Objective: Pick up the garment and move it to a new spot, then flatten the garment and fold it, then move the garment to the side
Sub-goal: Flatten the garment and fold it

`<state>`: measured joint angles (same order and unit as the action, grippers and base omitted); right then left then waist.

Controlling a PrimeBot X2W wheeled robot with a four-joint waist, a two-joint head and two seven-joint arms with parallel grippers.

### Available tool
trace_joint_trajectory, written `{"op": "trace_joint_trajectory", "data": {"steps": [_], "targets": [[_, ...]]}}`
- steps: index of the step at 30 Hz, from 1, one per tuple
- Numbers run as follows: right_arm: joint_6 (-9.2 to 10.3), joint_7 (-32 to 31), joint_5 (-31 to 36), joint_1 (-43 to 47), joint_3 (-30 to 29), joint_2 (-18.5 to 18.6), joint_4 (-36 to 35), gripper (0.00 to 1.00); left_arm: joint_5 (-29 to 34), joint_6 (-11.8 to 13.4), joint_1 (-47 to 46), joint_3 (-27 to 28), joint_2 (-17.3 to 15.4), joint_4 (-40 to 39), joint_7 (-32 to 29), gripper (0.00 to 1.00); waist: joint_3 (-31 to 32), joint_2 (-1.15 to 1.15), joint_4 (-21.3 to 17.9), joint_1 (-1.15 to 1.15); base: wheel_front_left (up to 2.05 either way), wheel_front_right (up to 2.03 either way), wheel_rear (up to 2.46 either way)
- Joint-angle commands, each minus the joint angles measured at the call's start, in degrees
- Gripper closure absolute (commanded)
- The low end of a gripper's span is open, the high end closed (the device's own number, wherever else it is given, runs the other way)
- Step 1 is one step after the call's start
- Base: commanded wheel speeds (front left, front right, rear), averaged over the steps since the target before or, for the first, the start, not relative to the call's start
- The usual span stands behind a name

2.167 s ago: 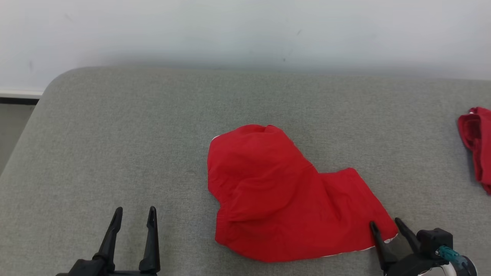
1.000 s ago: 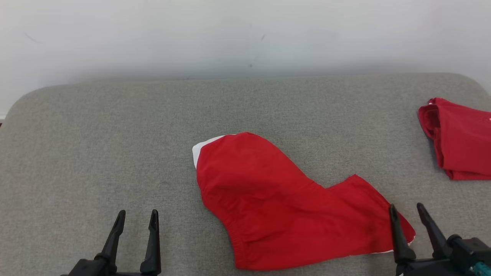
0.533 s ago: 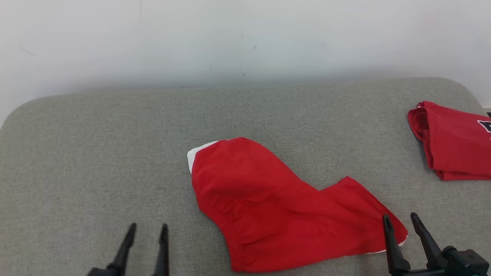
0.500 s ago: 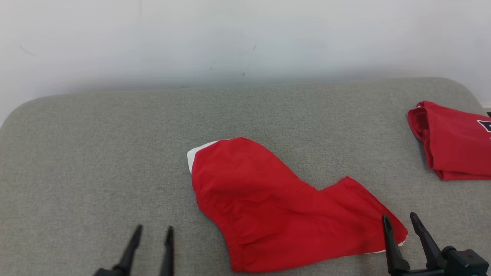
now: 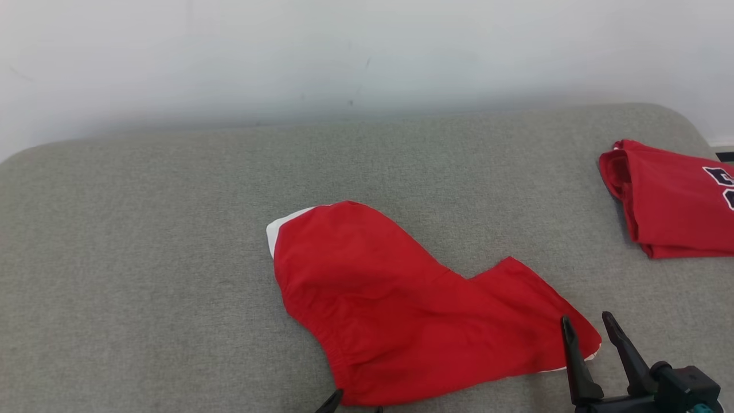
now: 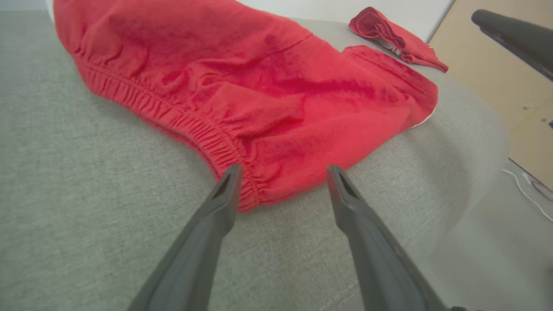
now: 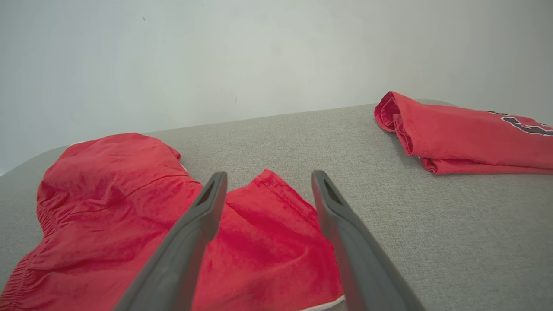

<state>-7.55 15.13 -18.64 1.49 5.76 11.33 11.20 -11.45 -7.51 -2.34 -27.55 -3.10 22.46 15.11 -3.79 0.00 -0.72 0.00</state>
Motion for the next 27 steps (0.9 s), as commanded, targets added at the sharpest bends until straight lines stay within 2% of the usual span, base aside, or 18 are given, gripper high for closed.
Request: {"op": "trace_joint_trajectory", "data": {"steps": [1, 11, 17, 18, 19, 27], "targets": [[0.16, 0.0, -0.6, -0.3, 0.0, 0.3, 0.0, 0.00, -1.1, 0.1, -1.4, -0.4, -0.5, 1.2, 0.0, 0.00, -0.6, 0.00, -0.6, 0.00, 0.00, 0.00, 0.00], [0.16, 0.0, -0.7, -0.8, -0.6, 0.2, -0.2, 0.00, -1.8, 0.1, -3.4, 3.9, -0.7, 4.9, 0.0, 0.00, -1.9, 0.00, -2.9, 0.00, 0.00, 0.00, 0.00], [0.16, 0.0, -0.5, -1.1, -0.5, -0.3, 0.0, 0.00, -3.3, 0.1, -5.0, 1.7, -0.4, 6.7, 0.0, 0.00, -2.0, 0.00, -3.2, 0.00, 0.00, 0.00, 0.00], [0.16, 0.0, -0.4, -1.1, -0.5, -0.3, 0.0, 0.00, -3.6, 0.1, -5.4, 1.0, -0.3, 6.6, 0.0, 0.56, -2.0, 0.00, -3.2, 0.00, 0.00, 0.00, 0.00], [0.16, 0.0, -0.4, -1.2, -0.4, -0.3, -0.1, 0.00, -3.9, 0.1, -5.8, 0.7, -0.4, 6.1, 0.0, 1.00, -2.0, 0.00, -3.2, 0.00, 0.00, 0.00, 0.00], [0.16, 0.0, -0.5, -1.3, -0.6, -0.1, -0.2, 0.00, -3.5, 0.1, -8.6, 3.1, -0.7, 0.7, 0.0, 1.00, -2.5, 0.00, -2.7, 0.00, 0.00, 0.00, 0.00]]}}
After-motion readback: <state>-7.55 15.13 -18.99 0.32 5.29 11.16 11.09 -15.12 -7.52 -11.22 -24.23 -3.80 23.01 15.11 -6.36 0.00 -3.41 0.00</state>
